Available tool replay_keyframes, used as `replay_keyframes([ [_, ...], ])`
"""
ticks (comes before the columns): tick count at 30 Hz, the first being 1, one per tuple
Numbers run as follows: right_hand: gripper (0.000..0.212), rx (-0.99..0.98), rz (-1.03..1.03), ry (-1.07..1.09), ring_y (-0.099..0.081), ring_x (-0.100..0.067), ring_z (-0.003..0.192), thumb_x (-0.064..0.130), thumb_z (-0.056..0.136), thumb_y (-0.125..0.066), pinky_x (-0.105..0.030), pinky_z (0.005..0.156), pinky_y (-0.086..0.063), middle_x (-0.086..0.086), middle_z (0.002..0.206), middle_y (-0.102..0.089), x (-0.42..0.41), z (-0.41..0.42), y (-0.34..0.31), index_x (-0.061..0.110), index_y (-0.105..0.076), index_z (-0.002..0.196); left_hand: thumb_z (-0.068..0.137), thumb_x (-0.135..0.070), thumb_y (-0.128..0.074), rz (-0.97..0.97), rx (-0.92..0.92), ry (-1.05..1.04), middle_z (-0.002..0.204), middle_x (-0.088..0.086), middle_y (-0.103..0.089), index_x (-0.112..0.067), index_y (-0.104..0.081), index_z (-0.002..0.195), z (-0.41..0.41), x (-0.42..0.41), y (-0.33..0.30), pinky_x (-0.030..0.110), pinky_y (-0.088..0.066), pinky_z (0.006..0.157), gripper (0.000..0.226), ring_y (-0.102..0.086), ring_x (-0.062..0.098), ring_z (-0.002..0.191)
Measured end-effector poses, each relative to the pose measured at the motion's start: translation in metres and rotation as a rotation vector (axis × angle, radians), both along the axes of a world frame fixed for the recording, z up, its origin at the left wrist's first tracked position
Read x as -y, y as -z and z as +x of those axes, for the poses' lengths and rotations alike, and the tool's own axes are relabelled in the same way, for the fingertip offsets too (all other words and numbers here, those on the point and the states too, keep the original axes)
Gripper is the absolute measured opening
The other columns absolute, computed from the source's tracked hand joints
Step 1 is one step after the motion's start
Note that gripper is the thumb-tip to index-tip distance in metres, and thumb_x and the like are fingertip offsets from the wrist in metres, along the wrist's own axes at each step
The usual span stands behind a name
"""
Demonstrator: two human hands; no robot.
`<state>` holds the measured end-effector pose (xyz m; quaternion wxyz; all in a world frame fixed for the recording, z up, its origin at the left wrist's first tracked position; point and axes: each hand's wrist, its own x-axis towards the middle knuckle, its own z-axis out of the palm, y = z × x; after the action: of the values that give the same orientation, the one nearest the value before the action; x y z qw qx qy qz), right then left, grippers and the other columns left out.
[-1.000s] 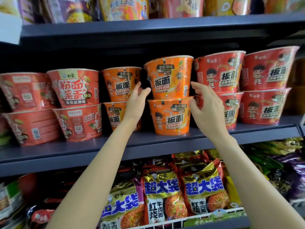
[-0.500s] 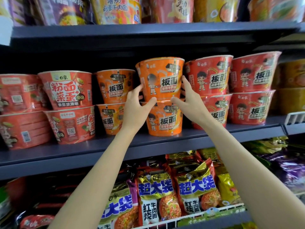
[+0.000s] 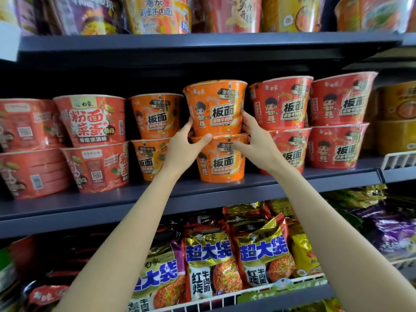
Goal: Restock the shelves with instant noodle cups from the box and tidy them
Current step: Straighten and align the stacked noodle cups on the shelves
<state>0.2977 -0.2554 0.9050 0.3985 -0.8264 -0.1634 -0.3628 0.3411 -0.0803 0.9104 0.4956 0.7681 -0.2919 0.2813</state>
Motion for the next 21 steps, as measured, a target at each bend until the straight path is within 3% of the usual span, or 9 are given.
replay_keyframes([
  [2, 0.075, 0.02, -0.015, 0.007, -0.059, -0.007, 0.096, 0.01, 0.09, -0.058, -0.016, 0.078, -0.05, 0.01, 0.122, -0.054, 0.0, 0.0, 0.002, 0.016, -0.016, 0.151, 0.089, -0.031, -0.062, -0.018, -0.03, 0.049, 0.145, 0.001, -0.043, -0.019, -0.026, 0.148, 0.003, -0.001, -0.001, 0.018, -0.035, 0.093, 0.07, -0.041, 0.013, 0.131],
  [6, 0.074, 0.039, -0.032, 0.018, -0.059, -0.012, 0.107, 0.013, 0.09, -0.057, -0.026, 0.089, -0.051, 0.003, 0.132, -0.054, 0.002, -0.002, 0.003, 0.018, -0.017, 0.151, 0.089, -0.027, -0.063, -0.06, -0.112, 0.14, 0.145, 0.001, -0.043, -0.019, -0.027, 0.148, 0.012, -0.002, -0.002, 0.023, -0.038, 0.098, 0.07, -0.042, 0.014, 0.131],
  [9, 0.073, 0.019, -0.031, 0.009, -0.057, -0.006, 0.106, 0.013, 0.091, -0.057, -0.02, 0.086, -0.049, 0.004, 0.133, -0.053, 0.002, -0.005, 0.002, 0.018, -0.016, 0.152, 0.088, -0.023, -0.064, -0.109, -0.146, 0.19, 0.144, 0.001, -0.044, -0.019, -0.029, 0.147, 0.017, -0.004, -0.001, 0.031, -0.04, 0.105, 0.069, -0.043, 0.014, 0.13],
  [12, 0.073, 0.003, -0.062, 0.04, -0.056, -0.01, 0.112, 0.016, 0.091, -0.057, -0.027, 0.092, -0.049, 0.001, 0.14, -0.048, -0.001, -0.006, 0.003, 0.018, -0.016, 0.152, 0.089, -0.026, -0.063, -0.071, -0.126, 0.164, 0.145, 0.0, -0.043, -0.02, -0.03, 0.147, 0.016, -0.005, 0.0, 0.026, -0.036, 0.103, 0.067, -0.041, 0.012, 0.131],
  [15, 0.064, 0.112, -0.096, 0.17, -0.045, -0.015, 0.126, 0.015, 0.092, -0.055, -0.025, 0.101, -0.037, -0.001, 0.144, -0.043, -0.01, -0.012, 0.008, 0.015, -0.026, 0.148, 0.091, -0.028, -0.059, 0.022, 0.042, -0.024, 0.144, 0.001, -0.043, -0.019, -0.038, 0.143, 0.011, -0.015, 0.003, 0.022, -0.034, 0.099, 0.057, -0.041, 0.014, 0.131],
  [17, 0.05, 0.317, -0.126, 0.247, -0.048, -0.018, 0.12, 0.012, 0.091, -0.053, -0.018, 0.095, -0.032, -0.003, 0.136, -0.049, -0.023, -0.022, 0.014, 0.013, -0.04, 0.14, 0.092, -0.025, -0.057, 0.004, 0.216, -0.168, 0.134, -0.004, -0.051, -0.019, -0.048, 0.135, 0.006, -0.033, 0.012, 0.026, -0.041, 0.1, 0.044, -0.048, 0.009, 0.121],
  [19, 0.039, 0.454, -0.17, 0.216, -0.054, -0.015, 0.109, 0.01, 0.088, -0.051, -0.013, 0.089, -0.035, -0.002, 0.121, -0.06, -0.041, -0.029, 0.019, 0.011, -0.053, 0.127, 0.091, -0.02, -0.057, -0.034, 0.355, -0.295, 0.118, -0.011, -0.056, -0.02, -0.054, 0.127, 0.003, -0.06, 0.025, 0.026, -0.044, 0.094, 0.036, -0.052, 0.004, 0.107],
  [21, 0.033, 0.43, -0.214, 0.101, -0.059, -0.009, 0.098, 0.01, 0.087, -0.05, -0.017, 0.085, -0.045, 0.001, 0.109, -0.066, -0.062, -0.022, 0.023, 0.011, -0.059, 0.119, 0.091, -0.015, -0.057, -0.056, 0.378, -0.373, 0.108, -0.011, -0.058, -0.019, -0.054, 0.124, 0.003, -0.089, 0.036, 0.019, -0.044, 0.086, 0.033, -0.055, 0.004, 0.097],
])
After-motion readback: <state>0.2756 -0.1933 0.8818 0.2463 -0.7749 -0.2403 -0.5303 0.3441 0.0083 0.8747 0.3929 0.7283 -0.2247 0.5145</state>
